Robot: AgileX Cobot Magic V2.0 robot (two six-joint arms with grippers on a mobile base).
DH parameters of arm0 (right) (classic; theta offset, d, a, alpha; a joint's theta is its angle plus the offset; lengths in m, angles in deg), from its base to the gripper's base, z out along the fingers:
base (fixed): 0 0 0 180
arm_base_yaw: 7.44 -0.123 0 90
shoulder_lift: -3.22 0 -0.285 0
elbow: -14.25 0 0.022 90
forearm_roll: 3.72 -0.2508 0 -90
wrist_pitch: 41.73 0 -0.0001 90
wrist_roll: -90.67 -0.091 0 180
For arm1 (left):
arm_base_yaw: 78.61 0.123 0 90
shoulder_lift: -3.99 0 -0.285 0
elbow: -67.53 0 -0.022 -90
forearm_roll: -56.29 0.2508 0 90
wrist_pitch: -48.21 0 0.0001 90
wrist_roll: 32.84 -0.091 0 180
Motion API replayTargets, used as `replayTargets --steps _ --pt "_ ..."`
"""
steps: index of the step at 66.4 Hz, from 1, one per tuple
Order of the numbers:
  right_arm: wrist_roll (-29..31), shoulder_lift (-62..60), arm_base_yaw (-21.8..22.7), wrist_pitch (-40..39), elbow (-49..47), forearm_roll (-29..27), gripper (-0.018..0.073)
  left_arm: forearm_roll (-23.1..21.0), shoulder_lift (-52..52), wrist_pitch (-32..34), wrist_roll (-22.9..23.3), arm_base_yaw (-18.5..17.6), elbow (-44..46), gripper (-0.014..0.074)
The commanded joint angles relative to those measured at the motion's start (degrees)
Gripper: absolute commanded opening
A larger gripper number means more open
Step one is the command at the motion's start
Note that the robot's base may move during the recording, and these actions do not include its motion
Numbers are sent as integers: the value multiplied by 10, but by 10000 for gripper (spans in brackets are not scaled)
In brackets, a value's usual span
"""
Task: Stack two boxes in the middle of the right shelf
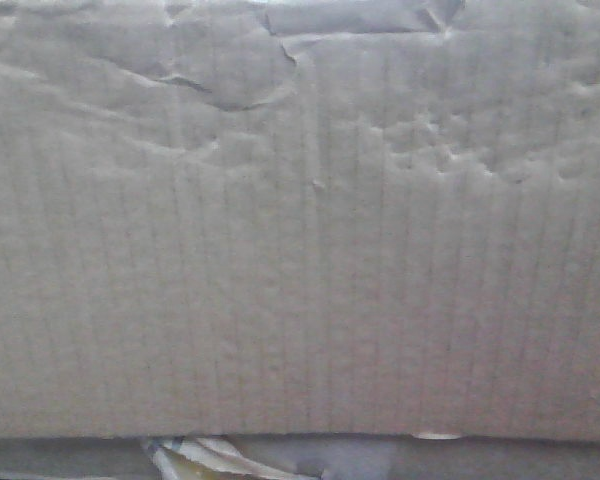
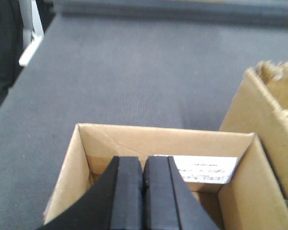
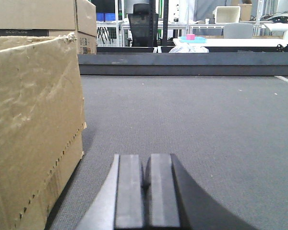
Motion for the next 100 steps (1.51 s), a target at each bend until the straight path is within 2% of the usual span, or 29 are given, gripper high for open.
replayTargets --steps 1,7,16,19,23,28,35,40,54,57,69,72,100 --pt "1 -2 -2 -14 0 5 -162 -6 -17 36 2 1 9 -111" --pt "1 -2 -2 -14 0 5 -162 -6 -43 23 3 10 41 -111" --pt "1 -2 -2 -14 0 5 -162 -3 -93 -97 -11 67 132 -111" --pt "1 -2 -2 -14 0 5 -162 -6 -113 -124 -45 87 159 -111" --pt "1 -2 -2 -14 0 5 -162 -26 -132 -148 -114 115 188 -111" --pt "1 -2 -2 -14 0 5 -162 -86 -159 -190 -189 142 217 -111" --pt "1 -2 -2 -14 0 5 -162 -168 -199 -266 -267 171 240 -111" --pt "1 -2 -2 -14 0 5 -162 -181 -225 -281 -273 182 243 -111" --pt "1 -2 -2 -14 0 5 -162 -178 -279 -266 -273 197 243 -92" --pt "1 -2 -2 -14 0 5 -162 -178 -286 -264 -273 197 243 -50" --pt "1 -2 -2 -14 0 5 -162 -168 -310 -261 -273 197 243 253" --pt "1 -2 -2 -14 0 5 -162 -166 -317 -261 -273 197 243 288" --pt "1 -2 -2 -14 0 5 -162 -144 -378 -281 -273 197 229 290"
